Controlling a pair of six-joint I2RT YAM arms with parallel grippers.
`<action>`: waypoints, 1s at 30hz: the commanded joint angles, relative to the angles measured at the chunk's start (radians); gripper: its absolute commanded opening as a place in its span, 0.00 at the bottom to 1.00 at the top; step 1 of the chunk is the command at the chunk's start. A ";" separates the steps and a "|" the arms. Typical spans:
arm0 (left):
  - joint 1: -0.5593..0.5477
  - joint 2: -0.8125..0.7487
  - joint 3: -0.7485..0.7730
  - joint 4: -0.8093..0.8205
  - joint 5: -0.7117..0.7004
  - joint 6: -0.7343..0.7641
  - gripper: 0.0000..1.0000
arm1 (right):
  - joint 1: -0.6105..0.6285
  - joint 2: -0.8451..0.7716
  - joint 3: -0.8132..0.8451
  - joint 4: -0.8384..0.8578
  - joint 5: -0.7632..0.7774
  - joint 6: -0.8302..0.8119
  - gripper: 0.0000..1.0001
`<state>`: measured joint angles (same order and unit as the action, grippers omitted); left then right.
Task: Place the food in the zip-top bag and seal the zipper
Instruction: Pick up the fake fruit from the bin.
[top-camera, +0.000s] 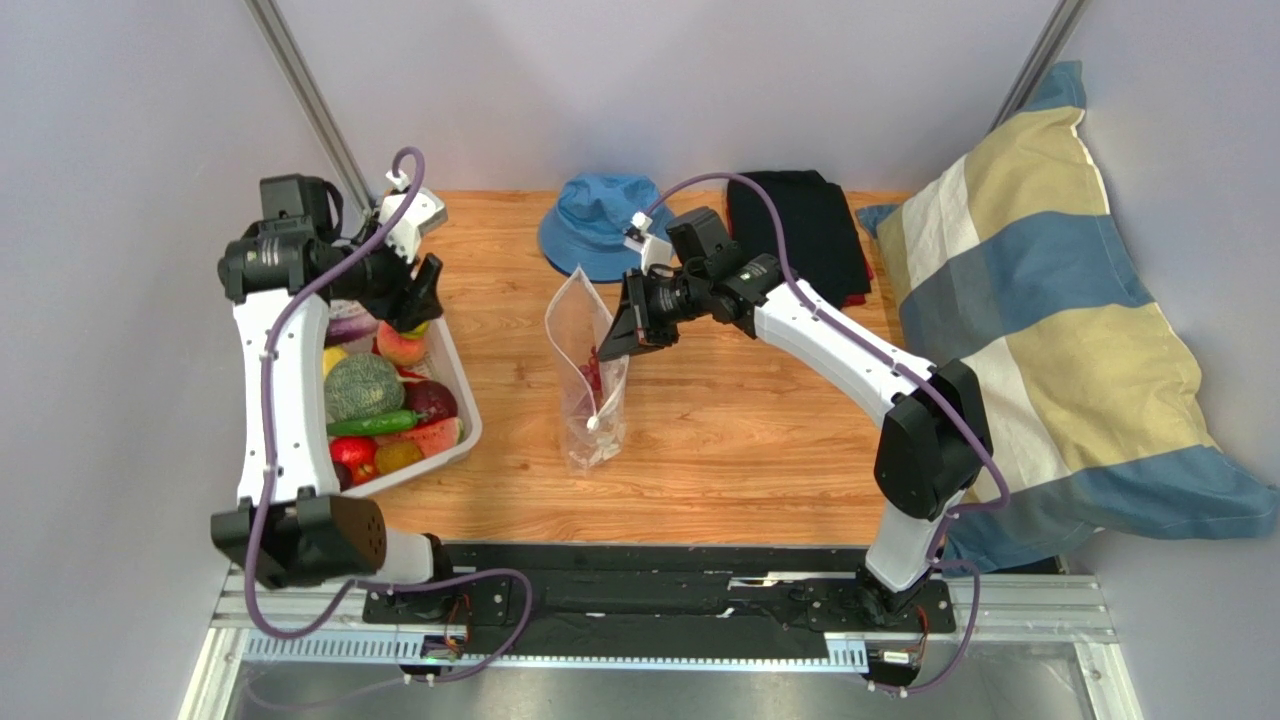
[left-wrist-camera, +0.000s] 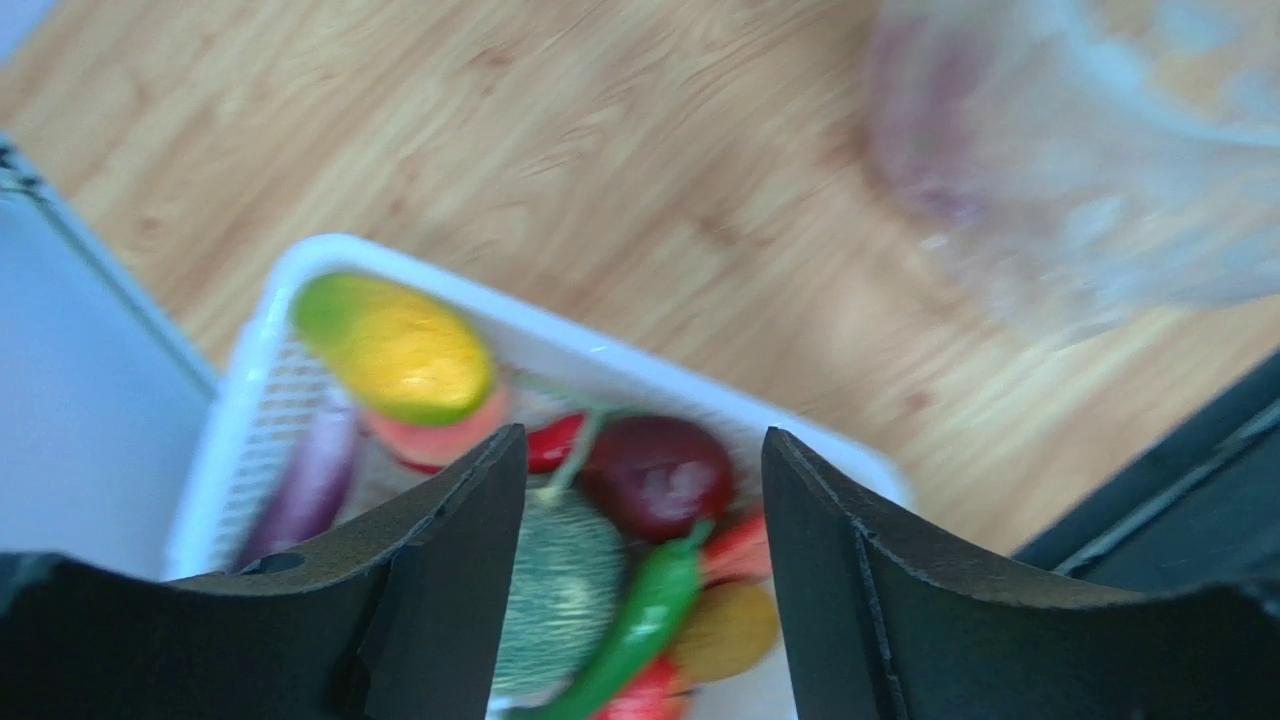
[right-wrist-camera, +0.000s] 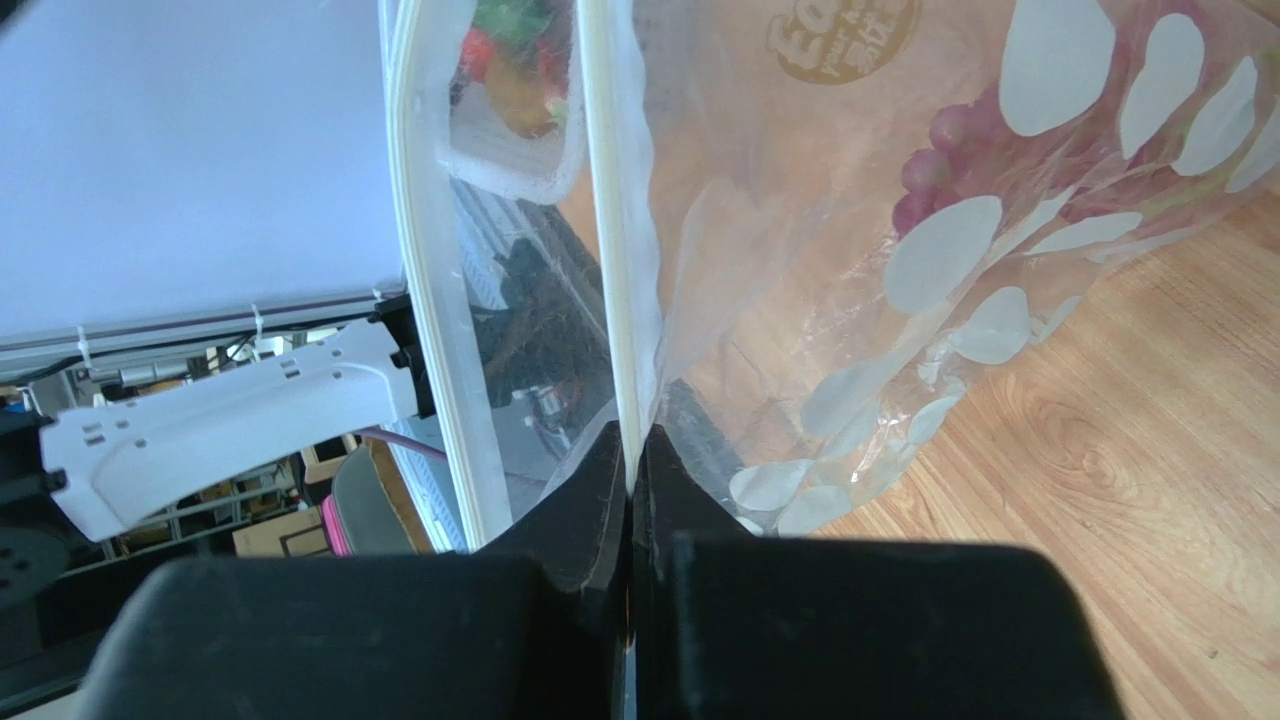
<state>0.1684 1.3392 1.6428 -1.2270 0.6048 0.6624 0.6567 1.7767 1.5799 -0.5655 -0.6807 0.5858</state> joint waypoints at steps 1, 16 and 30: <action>0.034 0.116 0.081 -0.226 -0.098 0.449 0.64 | -0.002 -0.045 -0.008 0.010 0.012 -0.030 0.00; 0.034 0.308 -0.139 -0.082 -0.318 0.911 0.48 | -0.023 -0.066 -0.038 0.010 0.027 -0.046 0.00; 0.026 0.440 -0.221 0.037 -0.413 1.000 0.48 | -0.043 -0.050 -0.028 0.003 0.021 -0.027 0.00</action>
<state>0.1986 1.7657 1.4384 -1.2156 0.2047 1.5890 0.6167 1.7611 1.5509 -0.5789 -0.6628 0.5533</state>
